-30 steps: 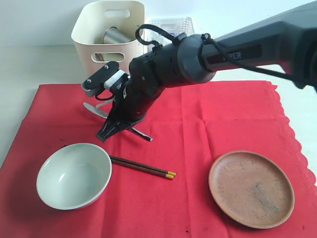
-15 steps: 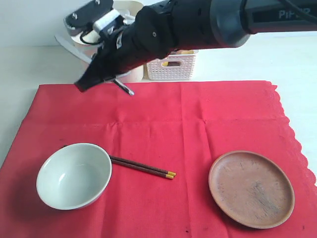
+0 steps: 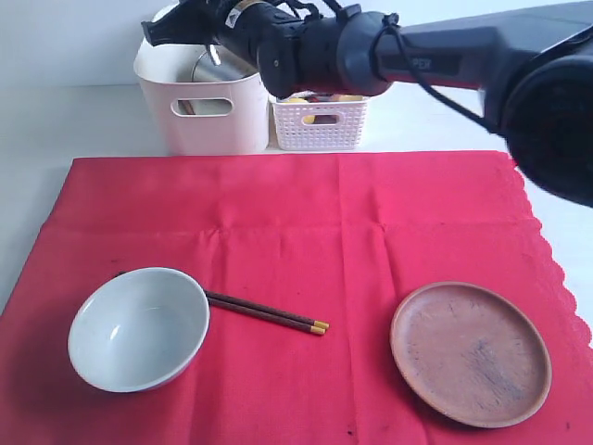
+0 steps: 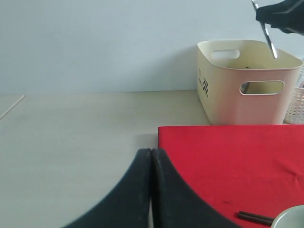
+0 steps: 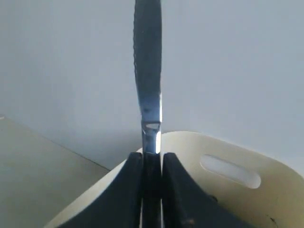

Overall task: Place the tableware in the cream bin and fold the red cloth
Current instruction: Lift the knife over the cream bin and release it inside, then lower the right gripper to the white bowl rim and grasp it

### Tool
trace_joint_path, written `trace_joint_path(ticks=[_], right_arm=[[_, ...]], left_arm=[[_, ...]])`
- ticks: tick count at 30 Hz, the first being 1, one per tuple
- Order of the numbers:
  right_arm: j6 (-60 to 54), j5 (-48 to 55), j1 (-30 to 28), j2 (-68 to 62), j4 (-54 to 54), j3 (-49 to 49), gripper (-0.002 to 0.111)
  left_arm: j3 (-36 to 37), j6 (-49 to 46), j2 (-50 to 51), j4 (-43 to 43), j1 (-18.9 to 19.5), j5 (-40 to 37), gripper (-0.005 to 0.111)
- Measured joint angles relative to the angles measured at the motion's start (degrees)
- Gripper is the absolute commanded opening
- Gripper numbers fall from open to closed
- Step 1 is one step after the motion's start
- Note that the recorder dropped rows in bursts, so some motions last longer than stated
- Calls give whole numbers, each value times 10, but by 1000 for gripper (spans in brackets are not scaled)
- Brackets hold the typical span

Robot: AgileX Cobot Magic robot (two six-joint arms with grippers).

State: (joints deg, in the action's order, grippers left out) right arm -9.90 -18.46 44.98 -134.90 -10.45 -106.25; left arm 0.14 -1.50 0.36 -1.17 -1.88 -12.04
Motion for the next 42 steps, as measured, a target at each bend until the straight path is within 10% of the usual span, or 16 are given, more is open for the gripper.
trace_joint_path(ticks=[5, 16, 31, 42], right_arm=[[-141, 9, 0, -62, -176, -51, 44], [-255, 93, -2, -46, -353, -53, 52], [-139, 569, -38, 184, -151, -54, 1], [-126, 844, 26, 272, -92, -54, 0]], left_arm=[[0, 0, 0, 0, 0, 0, 0], [0, 0, 0, 0, 0, 0, 0], [0, 0, 0, 0, 0, 0, 0], [0, 0, 0, 0, 0, 0, 0]])
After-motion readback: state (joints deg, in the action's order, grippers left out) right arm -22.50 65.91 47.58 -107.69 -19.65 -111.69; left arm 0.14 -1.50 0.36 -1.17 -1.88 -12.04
